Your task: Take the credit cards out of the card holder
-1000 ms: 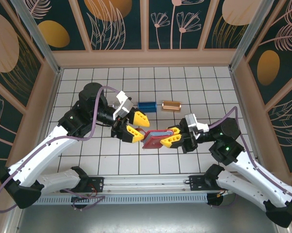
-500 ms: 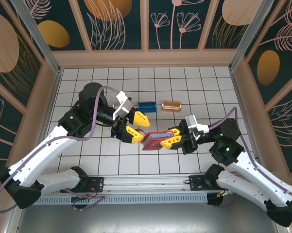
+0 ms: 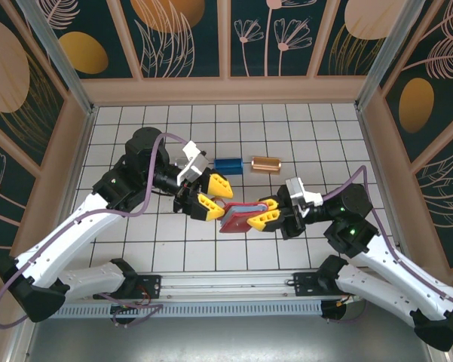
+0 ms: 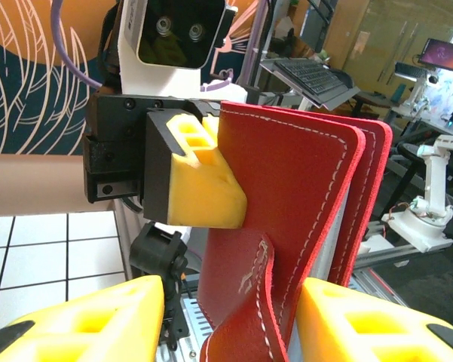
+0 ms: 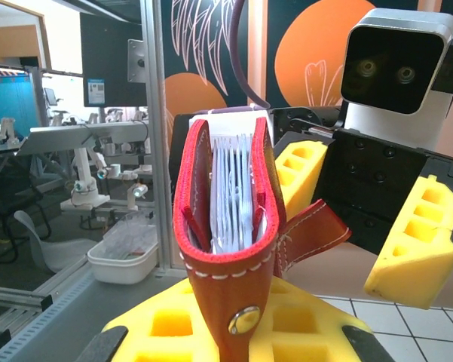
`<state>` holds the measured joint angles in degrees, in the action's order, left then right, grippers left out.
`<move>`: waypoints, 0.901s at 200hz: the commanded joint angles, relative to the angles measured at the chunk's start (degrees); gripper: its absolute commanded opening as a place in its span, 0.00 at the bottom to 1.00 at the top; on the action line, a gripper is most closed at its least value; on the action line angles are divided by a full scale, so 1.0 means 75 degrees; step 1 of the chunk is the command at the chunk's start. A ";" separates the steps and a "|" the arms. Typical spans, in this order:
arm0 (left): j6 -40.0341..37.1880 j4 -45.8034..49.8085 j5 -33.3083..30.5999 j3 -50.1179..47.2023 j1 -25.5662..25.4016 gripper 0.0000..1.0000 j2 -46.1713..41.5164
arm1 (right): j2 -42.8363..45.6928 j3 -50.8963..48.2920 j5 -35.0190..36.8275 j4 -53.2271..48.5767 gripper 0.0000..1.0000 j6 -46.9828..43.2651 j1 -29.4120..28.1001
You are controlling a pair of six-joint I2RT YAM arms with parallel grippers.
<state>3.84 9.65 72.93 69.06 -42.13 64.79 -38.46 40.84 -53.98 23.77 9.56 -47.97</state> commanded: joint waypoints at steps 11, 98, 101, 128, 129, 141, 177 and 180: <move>-0.0182 -0.0078 0.0037 0.0226 -0.0038 0.47 0.0056 | 0.0078 0.0268 -0.0474 0.0311 0.00 0.0061 -0.0210; -0.0141 0.0131 -0.0286 0.0443 -0.0051 0.40 0.0161 | -0.0059 0.0405 0.0297 0.0144 0.00 -0.0061 -0.0460; -0.0143 0.0121 -0.0270 0.0438 -0.0044 0.40 0.0161 | -0.0053 0.0413 0.0374 0.0128 0.00 -0.0064 -0.0460; -0.0207 0.0123 -0.0138 0.0356 -0.0048 0.43 0.0091 | -0.0053 0.0420 0.0941 0.0085 0.00 -0.0073 -0.0460; -0.0207 0.0121 -0.0138 0.0355 -0.0045 0.43 0.0085 | -0.0052 0.0423 0.0969 0.0075 0.00 -0.0071 -0.0460; -0.0203 0.0121 -0.0138 0.0332 -0.0054 0.44 0.0068 | -0.0089 0.0449 0.1146 0.0040 0.00 -0.0074 -0.0462; -0.0297 0.0248 -0.0169 0.0308 -0.0053 0.40 0.0148 | -0.0284 0.0539 0.1103 0.0080 0.00 0.0014 -0.0463; -0.0312 0.0262 -0.0165 0.0302 -0.0047 0.40 0.0150 | -0.0295 0.0550 0.1107 0.0060 0.00 0.0008 -0.0460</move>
<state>2.98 10.63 71.50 70.89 -42.46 65.32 -40.14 42.11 -47.40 22.94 9.37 -50.85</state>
